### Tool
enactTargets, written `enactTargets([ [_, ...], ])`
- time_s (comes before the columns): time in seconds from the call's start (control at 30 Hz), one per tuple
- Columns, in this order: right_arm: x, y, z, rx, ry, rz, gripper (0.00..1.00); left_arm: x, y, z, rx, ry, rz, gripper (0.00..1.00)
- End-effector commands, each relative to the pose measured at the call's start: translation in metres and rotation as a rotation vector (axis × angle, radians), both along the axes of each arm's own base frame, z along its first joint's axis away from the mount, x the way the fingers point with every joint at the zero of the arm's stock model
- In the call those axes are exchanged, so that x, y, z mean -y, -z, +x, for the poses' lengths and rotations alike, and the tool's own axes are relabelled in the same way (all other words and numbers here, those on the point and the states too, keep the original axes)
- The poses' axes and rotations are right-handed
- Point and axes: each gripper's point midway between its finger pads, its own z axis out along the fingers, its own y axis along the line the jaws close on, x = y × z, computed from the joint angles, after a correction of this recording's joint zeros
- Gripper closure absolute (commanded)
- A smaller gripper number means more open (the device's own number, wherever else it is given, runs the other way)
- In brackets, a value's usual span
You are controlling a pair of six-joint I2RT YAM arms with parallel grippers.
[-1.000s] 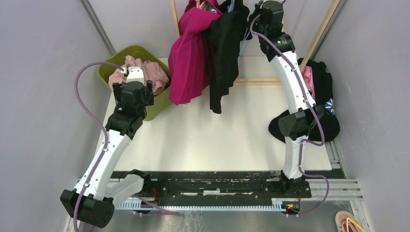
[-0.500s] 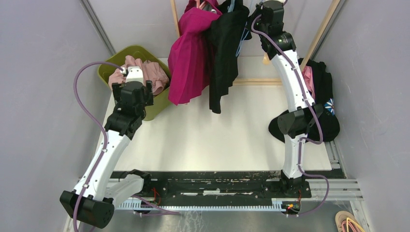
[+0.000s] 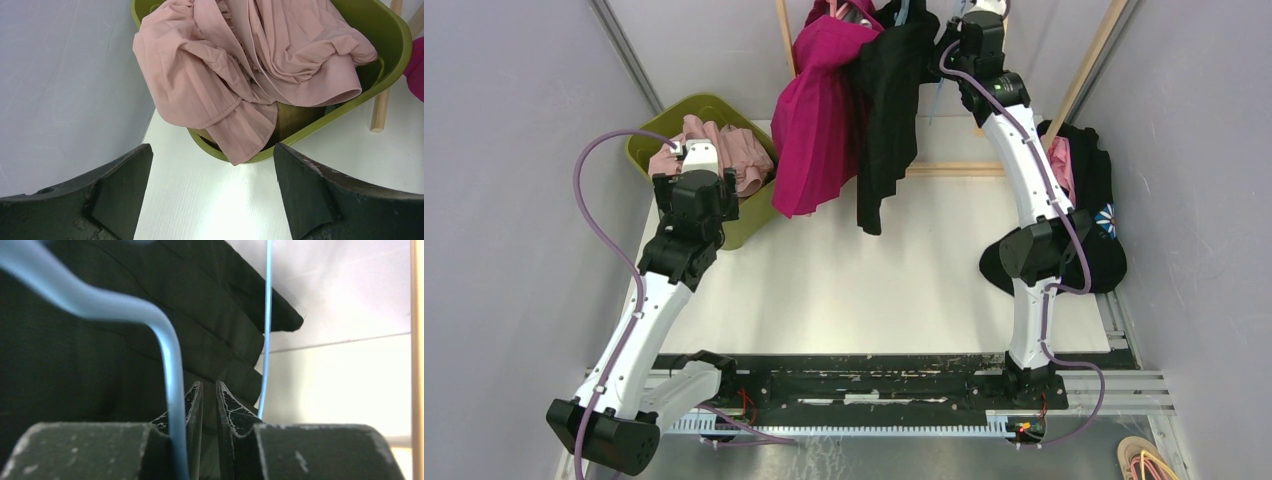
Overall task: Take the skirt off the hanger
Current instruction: Place the hanger at the clothesline.
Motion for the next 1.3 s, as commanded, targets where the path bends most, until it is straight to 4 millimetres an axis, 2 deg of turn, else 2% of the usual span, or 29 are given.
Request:
enactTargets([
  [0.0, 0.009, -0.001, -0.009, -0.018, 0.002, -0.033, 0.79, 0.000, -0.022, 0.001, 0.053, 0.009, 0.007, 0.03],
  [0.13, 0.014, -0.009, -0.016, -0.003, 0.006, -0.053, 0.77, 0.002, -0.022, 0.002, 0.056, 0.018, 0.001, 0.03],
  [0.47, 0.027, -0.045, -0.040, 0.076, 0.033, -0.087, 0.53, 0.003, -0.022, -0.001, 0.065, 0.036, -0.008, 0.03],
  [0.73, 0.031, -0.074, -0.066, 0.130, 0.023, -0.111, 0.48, 0.005, -0.022, -0.003, 0.074, 0.048, -0.016, 0.03],
  [1.27, 0.034, -0.100, -0.096, 0.184, 0.015, -0.219, 0.39, 0.008, -0.022, -0.006, 0.078, 0.070, -0.031, 0.02],
])
